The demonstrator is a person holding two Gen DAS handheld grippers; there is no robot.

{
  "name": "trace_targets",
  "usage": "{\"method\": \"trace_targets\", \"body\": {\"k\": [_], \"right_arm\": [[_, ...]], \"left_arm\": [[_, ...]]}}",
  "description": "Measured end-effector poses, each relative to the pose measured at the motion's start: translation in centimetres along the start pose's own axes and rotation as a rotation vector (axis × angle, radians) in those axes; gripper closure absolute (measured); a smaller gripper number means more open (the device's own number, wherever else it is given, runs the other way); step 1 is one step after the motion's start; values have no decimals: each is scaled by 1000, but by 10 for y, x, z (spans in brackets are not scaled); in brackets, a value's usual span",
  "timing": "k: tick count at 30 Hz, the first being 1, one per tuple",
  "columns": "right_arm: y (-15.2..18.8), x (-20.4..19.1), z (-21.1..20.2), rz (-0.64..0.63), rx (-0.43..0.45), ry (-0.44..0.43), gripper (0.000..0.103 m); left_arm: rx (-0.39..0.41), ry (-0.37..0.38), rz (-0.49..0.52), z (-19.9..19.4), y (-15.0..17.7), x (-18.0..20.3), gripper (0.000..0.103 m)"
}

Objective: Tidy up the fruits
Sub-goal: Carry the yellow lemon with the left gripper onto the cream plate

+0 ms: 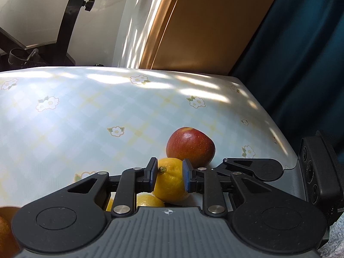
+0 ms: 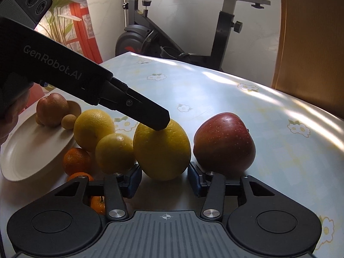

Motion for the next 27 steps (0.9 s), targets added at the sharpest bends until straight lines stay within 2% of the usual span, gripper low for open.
{"method": "trace_targets", "body": {"k": [10,18,27], "right_arm": [[10,1,-24,19,2,-13,60],[-11,-10,-54,-3,28,2,60],[-28,-67,-62,-93,33,-42,60]], "left_arm": [[-15,56,-4,-9,6,13,77],[51,67,12,-43,-6,27,76],[106,24,3,-99,8,15,76]]}}
Point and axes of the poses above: each gripper's, at about its wrist camera, not at the fingertips, and z roughly the way its jaws point, x to its right, y to its underside, the point moved 9 cm from there along z, roughly the way its jaws point, and after that the axes turned 8 degrees about z, right-handed, at the moved point
